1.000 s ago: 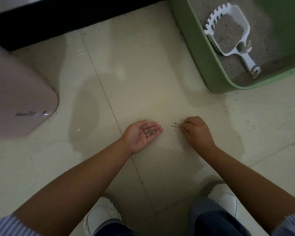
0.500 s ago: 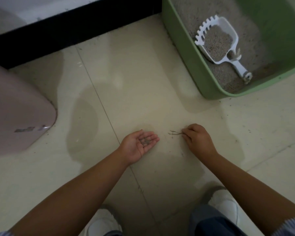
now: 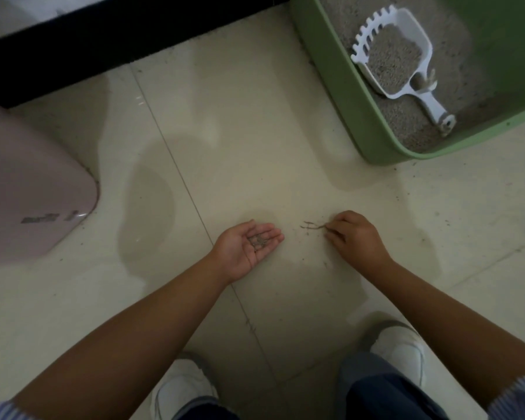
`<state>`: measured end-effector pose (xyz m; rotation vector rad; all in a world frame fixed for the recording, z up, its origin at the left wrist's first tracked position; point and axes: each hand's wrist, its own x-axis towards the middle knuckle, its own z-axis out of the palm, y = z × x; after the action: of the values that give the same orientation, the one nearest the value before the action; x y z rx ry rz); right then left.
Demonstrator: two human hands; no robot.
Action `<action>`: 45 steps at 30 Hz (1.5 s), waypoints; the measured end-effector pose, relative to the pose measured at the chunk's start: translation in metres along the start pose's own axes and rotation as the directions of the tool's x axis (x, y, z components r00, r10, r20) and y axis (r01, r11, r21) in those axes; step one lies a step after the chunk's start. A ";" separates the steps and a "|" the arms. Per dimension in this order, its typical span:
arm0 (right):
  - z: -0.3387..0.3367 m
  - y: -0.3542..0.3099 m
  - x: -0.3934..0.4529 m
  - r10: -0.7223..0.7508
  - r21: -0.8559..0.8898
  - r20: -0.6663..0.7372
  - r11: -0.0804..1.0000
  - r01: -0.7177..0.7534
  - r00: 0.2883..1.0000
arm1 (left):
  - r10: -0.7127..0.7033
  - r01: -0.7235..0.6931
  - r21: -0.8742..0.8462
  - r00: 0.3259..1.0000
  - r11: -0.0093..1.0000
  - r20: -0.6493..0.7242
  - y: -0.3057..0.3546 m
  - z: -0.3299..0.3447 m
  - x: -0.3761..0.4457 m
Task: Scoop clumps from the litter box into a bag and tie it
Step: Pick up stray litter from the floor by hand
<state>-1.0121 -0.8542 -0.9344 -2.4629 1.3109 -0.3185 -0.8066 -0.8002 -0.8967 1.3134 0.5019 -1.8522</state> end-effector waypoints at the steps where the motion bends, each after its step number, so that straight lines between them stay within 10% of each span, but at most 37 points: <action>1: 0.001 -0.001 0.000 0.004 -0.001 -0.023 1.000 -0.004 1.000 | 0.003 -0.003 0.004 1.000 1.000 0.003 0.000 0.000 0.000; 16: 0.002 -0.015 0.002 0.013 -0.253 0.140 0.967 0.023 0.990 | 0.012 -0.012 0.010 1.000 1.000 0.007 0.000 -0.002 0.000; 20: -0.003 -0.034 0.011 0.196 0.147 0.053 0.968 -0.202 0.979 | 0.018 -0.018 -0.015 1.000 1.000 0.001 -0.001 0.001 0.000; 24: -0.013 -0.059 0.014 0.059 0.344 0.176 0.932 -0.118 0.983 | 0.010 -0.010 -0.004 1.000 1.000 -0.010 -0.004 0.004 -0.001; 28: -0.015 -0.036 0.010 0.208 0.259 0.054 0.942 -0.215 0.977 | -0.012 0.012 0.005 1.000 1.000 -0.003 -0.003 0.000 -0.002; 34: 0.007 -0.024 0.004 -0.182 -0.006 -0.014 0.983 0.182 0.983 | -0.015 0.015 0.013 1.000 1.000 0.017 -0.004 -0.005 0.001; 45: 0.003 -0.008 0.011 -0.119 -0.074 0.001 0.990 0.118 0.993 | -0.006 0.006 0.018 0.999 1.000 0.044 -0.002 -0.007 0.002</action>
<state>-0.9995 -0.8586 -0.9336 -2.6089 1.2000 -0.3078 -0.8037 -0.7947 -0.9017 1.2813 0.4683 -1.8900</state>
